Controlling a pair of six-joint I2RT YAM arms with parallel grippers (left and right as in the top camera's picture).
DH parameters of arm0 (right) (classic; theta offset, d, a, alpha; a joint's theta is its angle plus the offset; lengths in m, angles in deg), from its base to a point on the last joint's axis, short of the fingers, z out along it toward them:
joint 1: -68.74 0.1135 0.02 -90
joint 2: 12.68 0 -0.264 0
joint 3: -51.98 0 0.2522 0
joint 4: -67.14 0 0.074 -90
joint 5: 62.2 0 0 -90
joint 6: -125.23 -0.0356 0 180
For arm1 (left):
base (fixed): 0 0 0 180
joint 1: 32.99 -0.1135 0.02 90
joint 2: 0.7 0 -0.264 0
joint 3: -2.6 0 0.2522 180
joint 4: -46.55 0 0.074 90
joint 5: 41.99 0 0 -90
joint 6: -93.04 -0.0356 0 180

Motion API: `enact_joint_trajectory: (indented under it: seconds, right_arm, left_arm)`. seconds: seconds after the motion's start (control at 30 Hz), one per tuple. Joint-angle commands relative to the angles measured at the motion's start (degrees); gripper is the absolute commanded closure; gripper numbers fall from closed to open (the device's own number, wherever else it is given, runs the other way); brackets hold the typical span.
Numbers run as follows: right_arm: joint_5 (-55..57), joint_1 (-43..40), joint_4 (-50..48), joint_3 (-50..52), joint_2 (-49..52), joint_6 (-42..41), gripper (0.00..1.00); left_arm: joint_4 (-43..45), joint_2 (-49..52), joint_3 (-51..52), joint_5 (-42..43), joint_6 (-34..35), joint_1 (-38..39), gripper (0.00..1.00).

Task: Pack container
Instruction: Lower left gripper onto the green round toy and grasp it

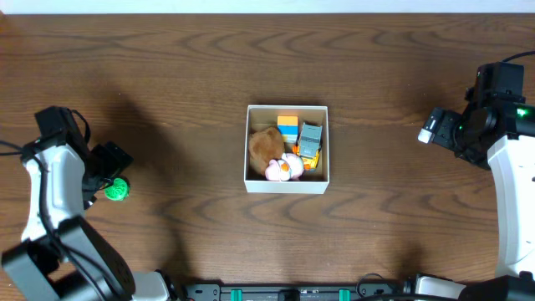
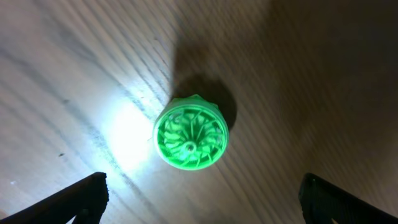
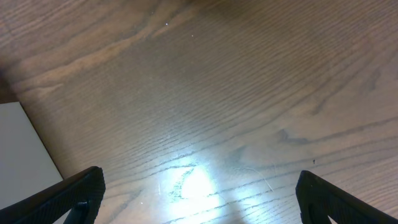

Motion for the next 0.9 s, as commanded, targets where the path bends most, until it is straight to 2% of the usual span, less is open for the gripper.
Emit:
enact_joint_trajectory:
  seconds: [0.0, 0.23, 0.53, 0.7, 0.87]
  right_arm:
    - [-0.17, -0.22, 0.0, 0.02, 0.17, 1.09, 0.01]
    - [-0.17, -0.22, 0.0, 0.02, 0.17, 1.53, 0.01]
    - [-0.17, -0.22, 0.02, 0.02, 0.17, 1.53, 0.01]
    - [-0.17, -0.22, 0.09, 0.02, 0.17, 1.53, 0.01]
    - [-0.17, -0.22, 0.22, 0.02, 0.17, 1.66, 0.01]
  left_arm:
    - [1.18, 3.5, 0.7, 1.05, -0.96, -0.31, 0.02]
    - [2.95, 10.4, 0.76, 1.57, -2.93, -0.31, 0.02]
    - [3.96, 12.22, 0.79, 1.95, -3.32, -0.31, 0.01]
    - [4.07, 12.22, 0.76, 1.88, -3.32, -0.31, 0.16]
    - [4.59, 12.22, 0.79, 1.88, -3.32, -0.31, 0.21]
